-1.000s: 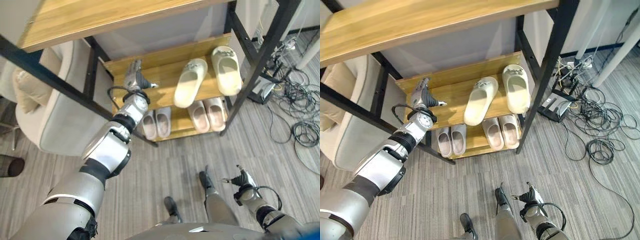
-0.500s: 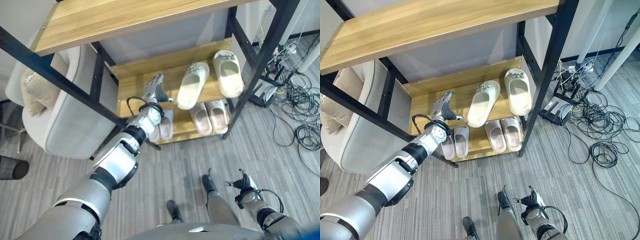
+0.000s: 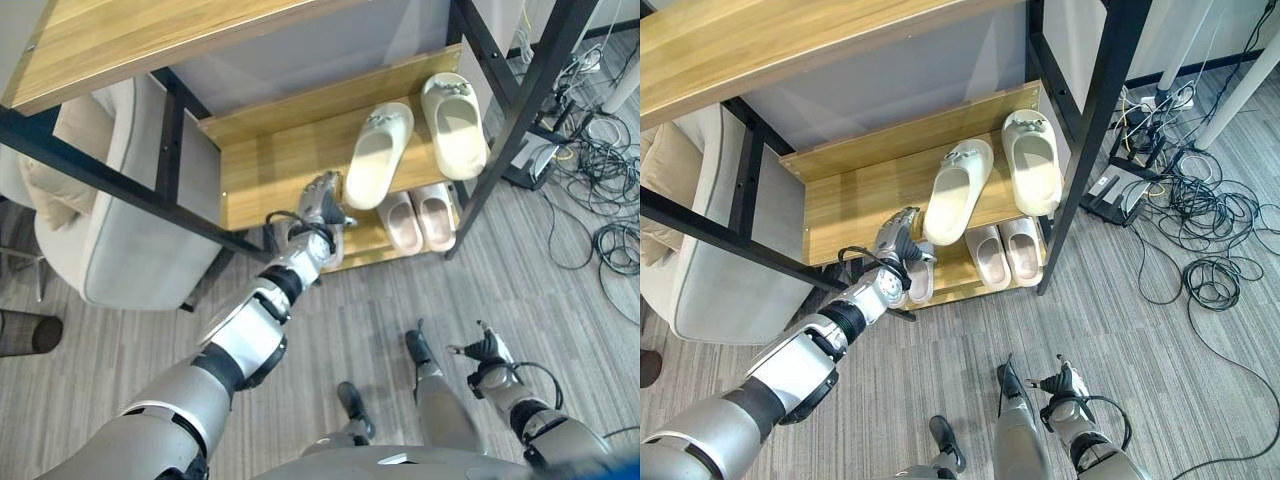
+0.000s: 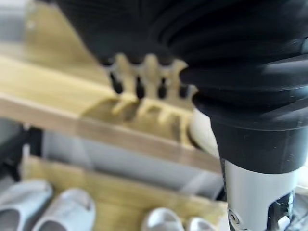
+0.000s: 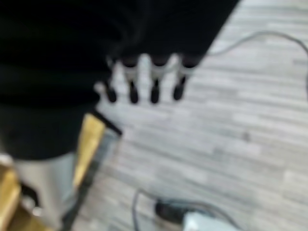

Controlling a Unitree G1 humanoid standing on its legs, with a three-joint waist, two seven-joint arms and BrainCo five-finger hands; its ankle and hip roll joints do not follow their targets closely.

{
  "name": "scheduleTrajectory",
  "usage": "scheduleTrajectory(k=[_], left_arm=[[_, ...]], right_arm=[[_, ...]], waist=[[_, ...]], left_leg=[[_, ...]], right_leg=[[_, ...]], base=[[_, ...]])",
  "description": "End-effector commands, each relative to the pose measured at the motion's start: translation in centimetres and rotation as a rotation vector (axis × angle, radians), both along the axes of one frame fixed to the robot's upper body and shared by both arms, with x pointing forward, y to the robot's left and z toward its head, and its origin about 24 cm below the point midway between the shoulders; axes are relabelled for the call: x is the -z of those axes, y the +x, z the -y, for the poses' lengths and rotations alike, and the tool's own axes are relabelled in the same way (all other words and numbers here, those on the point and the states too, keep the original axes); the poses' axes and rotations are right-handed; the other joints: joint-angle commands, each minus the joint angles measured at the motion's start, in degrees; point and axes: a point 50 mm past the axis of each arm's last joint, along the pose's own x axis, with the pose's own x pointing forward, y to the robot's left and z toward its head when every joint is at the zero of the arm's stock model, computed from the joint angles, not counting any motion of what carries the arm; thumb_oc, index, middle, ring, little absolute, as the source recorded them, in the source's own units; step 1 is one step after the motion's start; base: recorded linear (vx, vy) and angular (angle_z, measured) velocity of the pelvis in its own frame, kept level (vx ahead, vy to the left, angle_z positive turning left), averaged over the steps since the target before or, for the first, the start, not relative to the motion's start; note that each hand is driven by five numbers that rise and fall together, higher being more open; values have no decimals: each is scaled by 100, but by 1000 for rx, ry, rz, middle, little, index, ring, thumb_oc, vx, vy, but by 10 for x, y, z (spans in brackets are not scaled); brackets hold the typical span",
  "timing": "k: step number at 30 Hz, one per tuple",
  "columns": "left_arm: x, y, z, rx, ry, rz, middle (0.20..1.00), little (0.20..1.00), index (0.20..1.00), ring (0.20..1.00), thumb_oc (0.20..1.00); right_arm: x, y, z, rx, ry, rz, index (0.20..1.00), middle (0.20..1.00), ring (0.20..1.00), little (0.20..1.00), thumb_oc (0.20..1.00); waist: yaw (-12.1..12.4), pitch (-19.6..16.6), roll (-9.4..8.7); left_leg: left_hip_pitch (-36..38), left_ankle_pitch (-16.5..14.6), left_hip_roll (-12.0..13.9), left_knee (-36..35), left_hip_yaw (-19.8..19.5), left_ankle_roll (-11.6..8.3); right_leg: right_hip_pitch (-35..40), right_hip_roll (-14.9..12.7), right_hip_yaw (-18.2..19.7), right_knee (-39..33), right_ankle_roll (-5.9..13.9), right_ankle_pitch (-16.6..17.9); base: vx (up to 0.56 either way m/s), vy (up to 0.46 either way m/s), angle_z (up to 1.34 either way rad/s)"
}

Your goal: Arrange the slippers neatly on the shoe rack.

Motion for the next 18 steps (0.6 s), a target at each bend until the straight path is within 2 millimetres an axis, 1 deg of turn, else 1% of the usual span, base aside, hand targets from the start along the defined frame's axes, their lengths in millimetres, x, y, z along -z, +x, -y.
scheduleTrajectory(k=[1,5,8,11,14,16,17,18], left_arm=[[-4,6,-14,-75,-23,-6,1000,1000,1000,1000,1000],[-10,7,-1,-54,-66,5,1000,1000,1000,1000,1000],[-13,7,4,-51,-94,11,1000,1000,1000,1000,1000],[-4,4,4,-87,-186,-32,1000,1000,1000,1000,1000],[-1,2,9,-94,-239,-56,1000,1000,1000,1000,1000],[-5,2,16,-79,-274,-51,1000,1000,1000,1000,1000],[-7,1,24,-59,-305,-49,1000,1000,1000,1000,1000],[-7,1,25,-58,-328,-53,1000,1000,1000,1000,1000]], right_arm=[[5,-7,2,9,-28,-32,1000,1000,1000,1000,1000],[6,-9,3,9,-34,-42,1000,1000,1000,1000,1000],[5,-8,3,11,-31,-40,1000,1000,1000,1000,1000],[5,-8,3,12,-27,-45,1000,1000,1000,1000,1000],[5,-6,2,15,-26,-45,1000,1000,1000,1000,1000],[4,-4,1,11,-28,-42,1000,1000,1000,1000,1000],[4,-4,1,13,-26,-41,1000,1000,1000,1000,1000],[4,-4,0,13,-26,-40,1000,1000,1000,1000,1000]], waist=[[-66,-169,-175],[-110,-195,-144],[-121,-195,-124],[-148,-188,-119],[-158,-199,-104],[-176,-211,-100],[-185,-221,-95],[-186,-226,-98]], left_leg=[[-82,145,586,23,-466,-551],[-47,132,591,23,-458,-557],[-33,129,587,23,-463,-554],[-25,135,586,23,-454,-553],[-23,141,587,23,-441,-556],[-27,153,599,23,-437,-561],[-38,152,609,23,-433,-564],[-40,155,614,23,-430,-565]], right_leg=[[435,-536,-374,-689,642,288],[442,-527,-349,-667,632,265],[434,-526,-346,-654,623,261],[437,-526,-332,-653,615,258],[426,-519,-331,-653,609,259],[411,-512,-327,-649,606,260],[392,-500,-313,-638,601,259],[387,-496,-310,-634,600,259]], base=[[0,0,0],[24,-10,-3],[0,0,0],[0,0,0],[0,0,0],[0,0,0],[0,0,0],[0,0,0]])
